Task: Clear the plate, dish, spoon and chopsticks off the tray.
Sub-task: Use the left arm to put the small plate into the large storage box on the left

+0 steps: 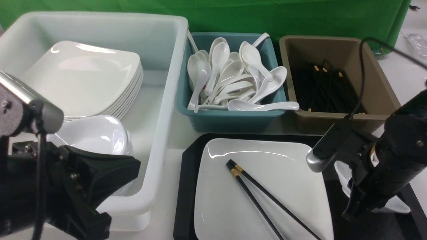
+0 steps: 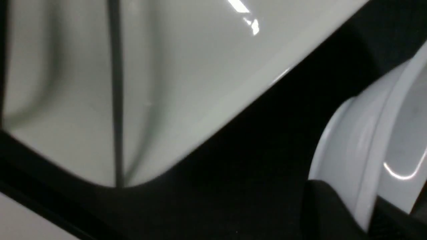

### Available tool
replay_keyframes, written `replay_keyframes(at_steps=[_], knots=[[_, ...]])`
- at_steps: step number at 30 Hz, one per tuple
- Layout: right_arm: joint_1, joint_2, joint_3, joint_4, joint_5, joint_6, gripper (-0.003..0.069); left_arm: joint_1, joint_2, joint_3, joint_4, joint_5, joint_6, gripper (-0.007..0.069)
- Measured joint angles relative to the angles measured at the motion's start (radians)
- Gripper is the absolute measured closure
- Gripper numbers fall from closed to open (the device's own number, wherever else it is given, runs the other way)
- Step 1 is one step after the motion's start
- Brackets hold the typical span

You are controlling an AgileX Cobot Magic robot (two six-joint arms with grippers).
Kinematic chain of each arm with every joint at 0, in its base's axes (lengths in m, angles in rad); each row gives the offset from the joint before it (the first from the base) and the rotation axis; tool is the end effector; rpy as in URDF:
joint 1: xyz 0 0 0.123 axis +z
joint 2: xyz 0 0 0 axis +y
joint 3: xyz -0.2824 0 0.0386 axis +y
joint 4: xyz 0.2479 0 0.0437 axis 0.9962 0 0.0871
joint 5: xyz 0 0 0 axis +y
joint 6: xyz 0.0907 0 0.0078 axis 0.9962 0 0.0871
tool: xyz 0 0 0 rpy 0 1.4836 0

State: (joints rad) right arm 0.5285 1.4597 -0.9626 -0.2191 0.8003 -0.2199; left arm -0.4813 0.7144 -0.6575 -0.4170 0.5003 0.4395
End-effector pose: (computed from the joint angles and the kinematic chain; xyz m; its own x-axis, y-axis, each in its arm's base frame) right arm 0.2476 0.1281 0.2443 -0.5848 -0.7591 -0.2859 -0.7117 0.6493 -0.2682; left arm 0.1185 -0.0819 0.3291 -0.3293 0.2480 -0.9111 0.6345 0.7727 -0.0190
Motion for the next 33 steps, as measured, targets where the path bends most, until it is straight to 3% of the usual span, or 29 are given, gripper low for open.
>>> replay_keyframes(at_steps=[3, 7, 10, 15, 23, 27, 31, 33], knots=[[0.064, -0.068, -0.099, 0.003, 0.047, 0.047, 0.0596, 0.000, -0.032, -0.020, 0.029, 0.013, -0.024, 0.0608], [0.258, -0.082, -0.321, 0.000, 0.039, 0.009, 0.0596, 0.000, -0.114, -0.110, 0.273, 0.142, -0.228, 0.0608], [0.409, 0.007, -0.485, 0.001, -0.049, -0.125, 0.0596, 0.000, -0.177, -0.172, 0.505, 0.290, -0.420, 0.0608], [0.551, 0.252, -0.713, 0.011, -0.174, -0.360, 0.0596, 0.000, -0.331, -0.217, 0.737, 0.493, -0.598, 0.0608], [0.593, 0.626, -1.039, 0.017, -0.165, -0.453, 0.0596, 0.000, -0.511, -0.224, 0.760, 0.590, -0.634, 0.0608], [0.592, 0.694, -1.076, 0.017, -0.153, -0.455, 0.0582, 0.000, -0.519, -0.224, 0.754, 0.621, -0.637, 0.0608], [0.597, 0.704, -1.079, 0.015, -0.098, -0.455, 0.0475, 0.000, -0.519, -0.224, 0.720, 0.616, -0.626, 0.0608], [0.608, 0.698, -1.082, 0.013, -0.059, -0.455, 0.0383, 0.000, -0.519, -0.224, 0.700, 0.596, -0.615, 0.0608]])
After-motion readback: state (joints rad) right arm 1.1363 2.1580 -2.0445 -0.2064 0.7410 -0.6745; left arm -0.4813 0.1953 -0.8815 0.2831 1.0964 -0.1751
